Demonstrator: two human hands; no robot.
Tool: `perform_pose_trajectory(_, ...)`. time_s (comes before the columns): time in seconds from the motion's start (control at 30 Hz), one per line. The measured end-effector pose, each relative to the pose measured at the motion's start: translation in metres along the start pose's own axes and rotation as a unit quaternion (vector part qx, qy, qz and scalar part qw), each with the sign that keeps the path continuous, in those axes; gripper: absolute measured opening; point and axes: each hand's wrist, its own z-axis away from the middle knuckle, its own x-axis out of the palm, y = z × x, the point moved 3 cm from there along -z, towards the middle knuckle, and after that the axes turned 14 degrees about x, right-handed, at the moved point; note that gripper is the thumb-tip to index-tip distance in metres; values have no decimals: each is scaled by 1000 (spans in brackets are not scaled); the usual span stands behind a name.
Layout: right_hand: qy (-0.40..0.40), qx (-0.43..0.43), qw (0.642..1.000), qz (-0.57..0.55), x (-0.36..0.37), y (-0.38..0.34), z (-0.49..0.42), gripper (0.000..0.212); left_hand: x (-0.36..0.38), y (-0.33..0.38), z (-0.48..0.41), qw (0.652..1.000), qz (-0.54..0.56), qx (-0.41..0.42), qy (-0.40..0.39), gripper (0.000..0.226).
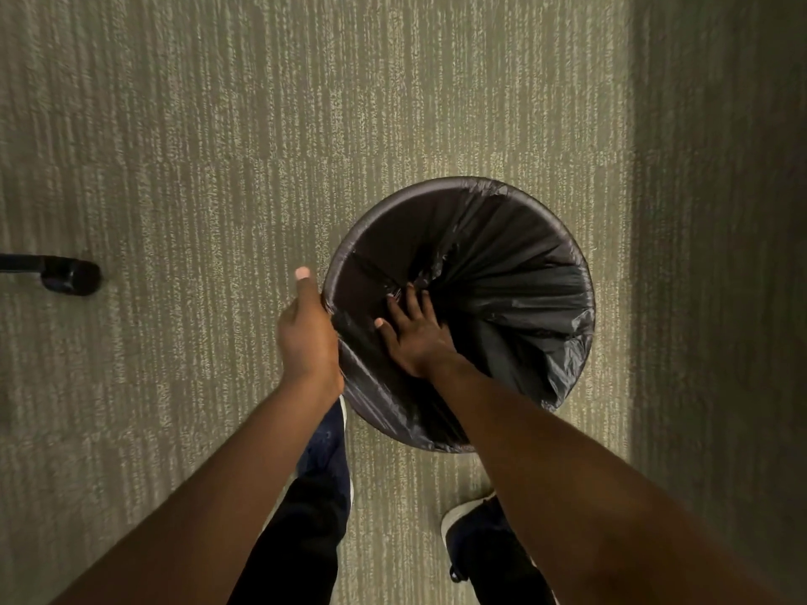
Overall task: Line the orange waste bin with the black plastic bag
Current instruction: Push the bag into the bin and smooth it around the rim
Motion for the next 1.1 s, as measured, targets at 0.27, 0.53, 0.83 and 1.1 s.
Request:
perform_pose_trajectory(0.27, 46, -33, 998, -7, 4, 17, -18, 66, -10, -4, 13, 968, -176, 179, -28, 65)
perform_pose_trajectory(0.53, 31, -18, 997, -74, 17, 23, -36, 63, -11, -19, 9, 963, -170, 208, -16, 62)
perform_pose_trajectory(0.83, -34, 12, 996, -85, 16, 28, -48, 66, -11, -22, 7, 960, -170, 222, -18, 64)
perform_pose_trajectory(1.1, -59, 18, 994, 93, -23, 12, -20, 69, -12, -22, 7, 965, -162, 207, -22, 69)
